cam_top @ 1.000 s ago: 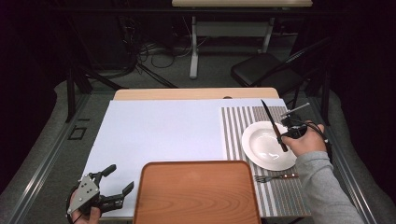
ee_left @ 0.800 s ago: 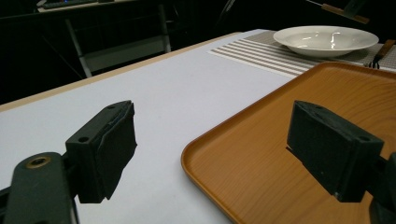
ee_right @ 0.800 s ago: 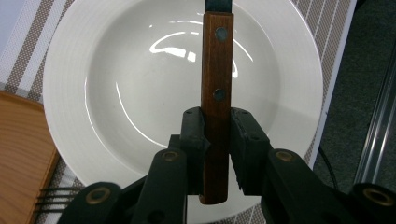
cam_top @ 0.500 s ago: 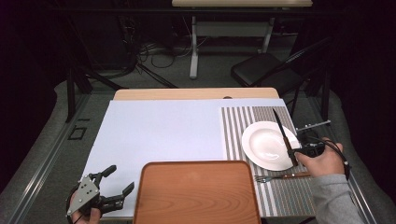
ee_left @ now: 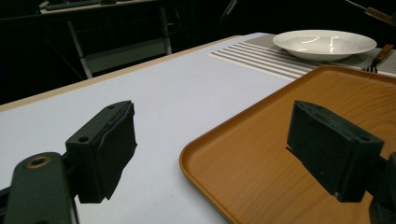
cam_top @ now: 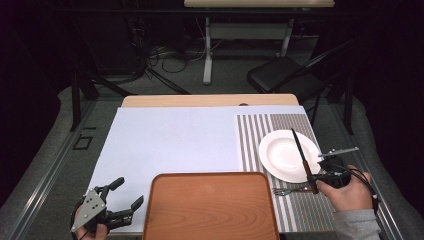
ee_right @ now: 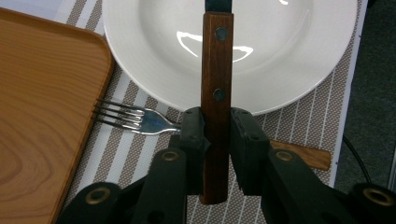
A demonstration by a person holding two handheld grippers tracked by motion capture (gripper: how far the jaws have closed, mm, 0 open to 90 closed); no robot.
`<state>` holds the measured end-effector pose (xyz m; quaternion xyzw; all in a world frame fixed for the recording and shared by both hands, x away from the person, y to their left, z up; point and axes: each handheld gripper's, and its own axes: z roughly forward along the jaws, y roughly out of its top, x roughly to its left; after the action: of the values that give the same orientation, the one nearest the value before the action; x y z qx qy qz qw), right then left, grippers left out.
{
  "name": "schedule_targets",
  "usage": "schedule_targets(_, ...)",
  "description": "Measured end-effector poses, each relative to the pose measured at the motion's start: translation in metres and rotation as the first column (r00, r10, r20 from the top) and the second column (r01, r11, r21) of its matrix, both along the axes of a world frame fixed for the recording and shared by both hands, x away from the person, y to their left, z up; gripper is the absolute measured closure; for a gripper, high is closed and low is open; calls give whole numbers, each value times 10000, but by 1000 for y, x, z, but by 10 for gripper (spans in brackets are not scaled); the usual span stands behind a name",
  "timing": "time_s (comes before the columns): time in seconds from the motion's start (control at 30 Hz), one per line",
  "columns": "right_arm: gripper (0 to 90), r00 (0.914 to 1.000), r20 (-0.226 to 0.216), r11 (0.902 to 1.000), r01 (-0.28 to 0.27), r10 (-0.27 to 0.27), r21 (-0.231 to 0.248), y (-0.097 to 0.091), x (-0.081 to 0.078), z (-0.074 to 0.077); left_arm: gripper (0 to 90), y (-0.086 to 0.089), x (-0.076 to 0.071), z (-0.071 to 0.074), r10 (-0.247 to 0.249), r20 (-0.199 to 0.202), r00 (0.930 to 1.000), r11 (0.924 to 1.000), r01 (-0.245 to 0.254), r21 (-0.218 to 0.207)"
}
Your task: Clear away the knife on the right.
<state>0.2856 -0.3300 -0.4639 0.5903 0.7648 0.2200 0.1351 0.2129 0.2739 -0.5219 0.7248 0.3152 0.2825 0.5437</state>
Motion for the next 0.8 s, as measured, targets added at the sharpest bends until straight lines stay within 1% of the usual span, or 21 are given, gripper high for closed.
schedule_targets(0.03, 759, 10000, -35, 10000, 49, -49, -13, 2, -3, 0, 157, 0, 0, 0, 7, -18, 10000, 10000, -7, -6)
schedule_targets(0.07, 758, 10000, -23, 10000, -14, 14, -19, 4, -8, 1, 157, 0, 1, 0, 8, -22, 10000, 10000, -9, -15)
schedule_targets(0.1, 758, 10000, -23, 10000, -14, 14, -19, 4, -8, 1, 157, 0, 1, 0, 18, -16, 10000, 10000, -18, -16)
schedule_targets(0.17, 758, 10000, -1, 10000, -76, 76, -38, 9, -15, 1, 157, -1, 1, 0, 18, -17, 10000, 10000, -18, 9)
schedule_targets(0.23, 758, 9999, 7, 9999, -141, 141, -54, 10, -17, 1, 157, -1, 1, 0, 12, -39, 10000, 10000, -12, -11)
schedule_targets(0.27, 758, 9998, -18, 9998, -193, 193, 97, 13, -21, 1, 157, -1, 1, -1, 18, -46, 10000, 10000, -18, -16)
schedule_targets(0.33, 758, 9998, 1, 9996, -218, 218, 166, 14, -23, 0, 157, 0, 1, -1, 45, -66, 10000, 10000, -45, -30)
schedule_targets(0.37, 758, 9997, -62, 9994, -253, 255, 240, 16, -26, 0, 157, 0, 1, -1, 55, -71, 10000, 10000, -55, -42)
schedule_targets(0.4, 758, 9994, -124, 9991, -320, 323, 263, 21, -30, -3, 157, 0, 1, -1, 66, -70, 10000, 10000, -66, -60)
schedule_targets(0.43, 758, 9994, -124, 9991, -320, 323, 263, 21, -30, -3, 157, 0, 1, -1, 83, -84, 9999, 9999, -84, -74)
schedule_targets(0.47, 758, 9982, -228, 9980, -539, 547, 335, 28, -33, -5, 157, 0, 1, -1, 91, -82, 9999, 9999, -92, -71)
schedule_targets(0.5, 758, 9976, -124, 9969, -674, 679, 412, 32, -35, -7, 157, 0, 1, -1, 113, -71, 9999, 9999, -113, -79)
schedule_targets(0.53, 758, 9964, -193, 9957, -820, 829, 441, 36, -36, -6, 157, 0, 1, -1, 108, -84, 9999, 9999, -109, -73)
schedule_targets(0.57, 758, 9964, -193, 9957, -820, 829, 441, 36, -36, -6, 157, 0, 1, -2, 102, -107, 9999, 9999, -103, -90)
schedule_targets(0.6, 758, 9947, -199, 9939, -994, 1004, 488, 45, -39, -7, 157, 0, 1, -2, 104, -115, 9999, 9999, -105, -91)
schedule_targets(0.63, 758, 9947, -199, 9939, -994, 1004, 488, 45, -39, -7, 157, 0, 1, -2, 99, -115, 9999, 9999, -100, -90)
schedule_targets(0.67, 758, 9923, -227, 9911, -1208, 1222, 553, 53, -42, -7, 157, 0, 1, -1, 98, -102, 9999, 9999, -99, -84)
schedule_targets(0.7, 758, 9919, -150, 9903, -1250, 1261, 606, 57, -43, -8, 157, 0, 1, -1, 98, -102, 9999, 9999, -99, -84)
schedule_targets(0.73, 758, 9895, -228, 9884, -1409, 1424, 569, 61, -44, -8, 157, 0, 1, -2, 103, -100, 9999, 9999, -104, -89)
schedule_targets(0.77, 758, 9895, -228, 9884, -1409, 1424, 569, 61, -44, -8, 157, 0, 1, -2, 106, -107, 9999, 9999, -108, -98)
schedule_targets(0.8, 758, 9877, -248, 9865, -1528, 1545, 596, 64, -45, -9, 157, 0, 2, -2, 105, -122, 9999, 9999, -106, -104)
